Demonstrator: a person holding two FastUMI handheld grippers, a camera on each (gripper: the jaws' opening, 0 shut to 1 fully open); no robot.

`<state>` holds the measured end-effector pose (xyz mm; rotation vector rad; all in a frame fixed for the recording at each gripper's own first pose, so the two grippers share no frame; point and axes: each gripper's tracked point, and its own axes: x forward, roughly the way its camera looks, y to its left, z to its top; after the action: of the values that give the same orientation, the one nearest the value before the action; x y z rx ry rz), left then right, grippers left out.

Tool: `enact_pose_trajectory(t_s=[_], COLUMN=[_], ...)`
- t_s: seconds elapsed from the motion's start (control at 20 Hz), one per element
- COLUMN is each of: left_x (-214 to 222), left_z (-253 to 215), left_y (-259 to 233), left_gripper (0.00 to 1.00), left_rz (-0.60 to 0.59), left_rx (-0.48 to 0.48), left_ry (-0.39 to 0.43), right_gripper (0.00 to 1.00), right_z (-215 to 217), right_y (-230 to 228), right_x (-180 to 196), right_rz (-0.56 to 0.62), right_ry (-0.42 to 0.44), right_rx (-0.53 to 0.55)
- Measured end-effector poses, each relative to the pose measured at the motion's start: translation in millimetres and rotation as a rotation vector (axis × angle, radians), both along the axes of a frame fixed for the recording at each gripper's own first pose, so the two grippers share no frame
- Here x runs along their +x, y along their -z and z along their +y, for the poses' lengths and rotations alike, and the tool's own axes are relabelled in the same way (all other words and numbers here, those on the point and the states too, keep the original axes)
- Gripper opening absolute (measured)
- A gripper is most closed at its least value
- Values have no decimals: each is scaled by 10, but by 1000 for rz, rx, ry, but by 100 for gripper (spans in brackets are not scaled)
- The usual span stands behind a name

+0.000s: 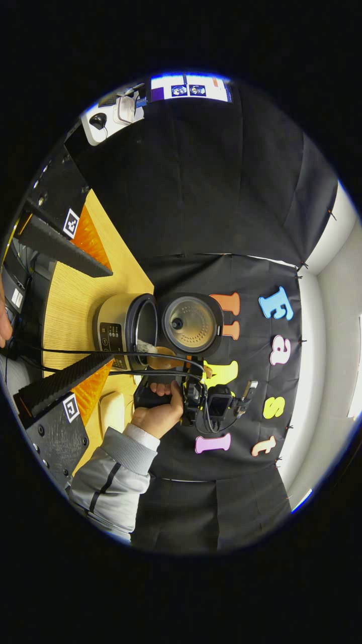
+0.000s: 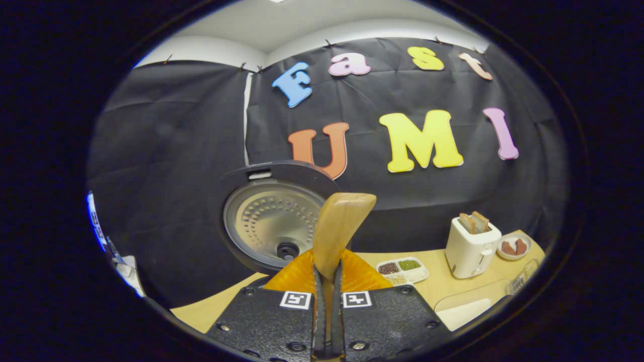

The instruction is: Close the left gripper, press the button to open the rice cooker; take a wooden spoon from the chopstick holder with the right hand, scoop a spoonful of rice and pour it into the rice cooker, then put the wooden spoon back into the chopstick holder.

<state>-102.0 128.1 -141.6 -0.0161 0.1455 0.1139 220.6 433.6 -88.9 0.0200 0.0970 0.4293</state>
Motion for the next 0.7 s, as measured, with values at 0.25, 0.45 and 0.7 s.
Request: enact_pose_trajectory(t_s=[0.25, 0.45, 0.7], left_x=[-9, -5, -20], left_z=[25, 50, 88], left_y=[4, 30, 39], left_gripper=[96, 96, 96], left_rz=[-1, 2, 14], left_rx=[-6, -7, -21], left_ry=[-9, -14, -29], right_gripper=[9, 10, 14], right_z=[309, 304, 180], right_y=[19, -15, -23], right_x=[-85, -199, -189], right_rz=[-123, -190, -178], right_ry=[-63, -67, -54], right_rx=[-236, -270, -255])
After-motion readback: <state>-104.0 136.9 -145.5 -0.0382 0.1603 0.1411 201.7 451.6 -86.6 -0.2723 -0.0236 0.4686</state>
